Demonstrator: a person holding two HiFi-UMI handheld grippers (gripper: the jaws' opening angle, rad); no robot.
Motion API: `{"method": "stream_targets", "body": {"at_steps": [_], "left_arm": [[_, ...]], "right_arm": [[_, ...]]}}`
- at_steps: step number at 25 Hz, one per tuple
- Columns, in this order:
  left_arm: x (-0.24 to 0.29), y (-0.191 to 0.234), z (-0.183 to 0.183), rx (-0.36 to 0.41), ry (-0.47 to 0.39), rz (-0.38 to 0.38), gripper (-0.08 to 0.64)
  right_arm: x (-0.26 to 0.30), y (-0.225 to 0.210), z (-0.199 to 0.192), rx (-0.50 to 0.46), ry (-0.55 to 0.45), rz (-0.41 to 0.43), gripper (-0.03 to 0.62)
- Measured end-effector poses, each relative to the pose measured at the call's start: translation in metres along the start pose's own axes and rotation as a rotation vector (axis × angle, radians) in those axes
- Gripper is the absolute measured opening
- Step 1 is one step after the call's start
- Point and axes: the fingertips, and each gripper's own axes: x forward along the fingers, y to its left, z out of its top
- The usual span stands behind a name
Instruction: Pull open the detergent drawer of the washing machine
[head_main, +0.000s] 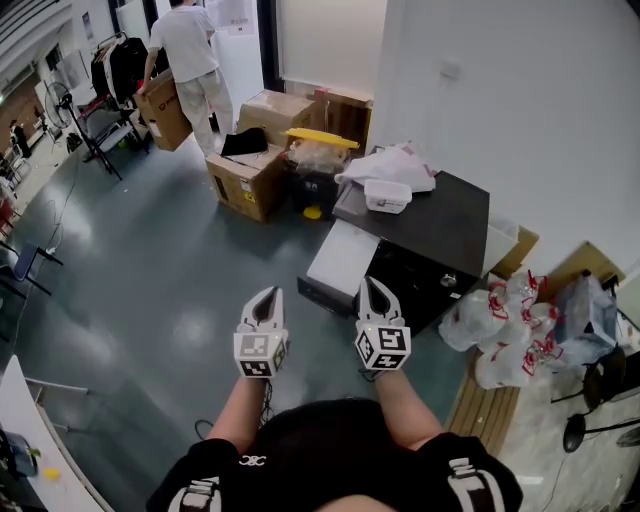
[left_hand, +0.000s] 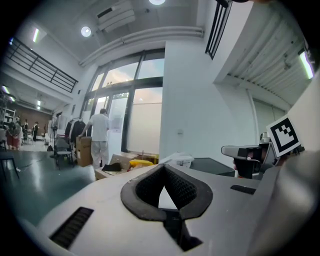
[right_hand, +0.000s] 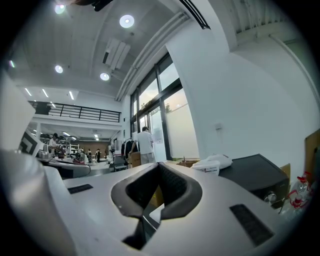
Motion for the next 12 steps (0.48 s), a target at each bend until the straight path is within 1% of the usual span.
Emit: {"method": "stream_targets", "body": {"at_steps": [3,7,12], "left_arm": [[0.000,-0.001,0.000,0.002,0.002,0.007,0.002],[-0.003,-0.003,0.000,-0.014,-0.006,0.002,0.002],[-0.008,-0.002,0.003,0.014,-0.011,0.006,0.000]], "right_arm": [[-0.002,0.004,0.002,0.000,-0.012,0.030,0.002],[-0.005,0.007,0.003,-0.001,-0.015,0.046,0.002],[-0.010,0.012,0.001,-0.005,-0.011,0.041,0.002]]}}
